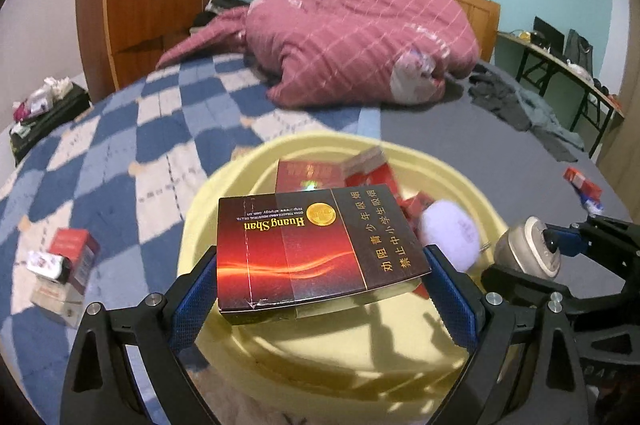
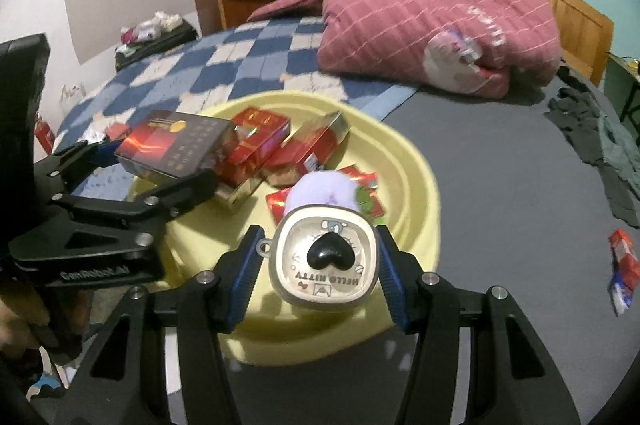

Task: Organize objects
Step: 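Lower the Huangshan pack and the tin into the basin with both tools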

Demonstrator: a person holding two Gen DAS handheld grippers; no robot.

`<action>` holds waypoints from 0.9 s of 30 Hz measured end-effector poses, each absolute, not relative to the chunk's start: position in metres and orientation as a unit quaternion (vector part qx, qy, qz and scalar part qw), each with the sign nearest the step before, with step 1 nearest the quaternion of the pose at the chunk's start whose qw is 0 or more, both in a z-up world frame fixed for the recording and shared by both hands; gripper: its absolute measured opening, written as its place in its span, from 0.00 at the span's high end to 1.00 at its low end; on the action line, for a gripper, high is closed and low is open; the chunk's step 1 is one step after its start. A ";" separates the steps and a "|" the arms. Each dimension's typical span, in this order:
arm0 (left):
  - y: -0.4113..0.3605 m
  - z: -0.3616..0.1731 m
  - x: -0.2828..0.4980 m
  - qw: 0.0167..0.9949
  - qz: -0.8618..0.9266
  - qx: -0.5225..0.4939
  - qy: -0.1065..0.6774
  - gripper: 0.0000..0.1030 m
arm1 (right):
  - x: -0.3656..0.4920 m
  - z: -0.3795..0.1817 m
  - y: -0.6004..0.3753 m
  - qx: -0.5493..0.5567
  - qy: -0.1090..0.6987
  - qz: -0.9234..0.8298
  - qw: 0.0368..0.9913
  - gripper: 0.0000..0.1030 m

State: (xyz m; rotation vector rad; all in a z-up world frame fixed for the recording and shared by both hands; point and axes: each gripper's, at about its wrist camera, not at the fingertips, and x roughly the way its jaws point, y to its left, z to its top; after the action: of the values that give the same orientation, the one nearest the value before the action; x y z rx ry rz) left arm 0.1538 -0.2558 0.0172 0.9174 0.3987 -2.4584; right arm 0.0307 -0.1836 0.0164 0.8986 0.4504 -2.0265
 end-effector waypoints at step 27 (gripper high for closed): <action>-0.275 -0.011 0.143 0.246 -0.897 0.334 0.154 0.06 | 0.021 -0.035 -0.214 0.393 0.205 -0.792 0.419 0.46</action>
State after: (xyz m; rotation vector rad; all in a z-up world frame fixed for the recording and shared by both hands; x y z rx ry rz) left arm 0.1431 -0.2747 -0.0111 0.9113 0.4208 -2.4468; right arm 0.0214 -0.2138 -0.0349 0.9862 0.5133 -1.9862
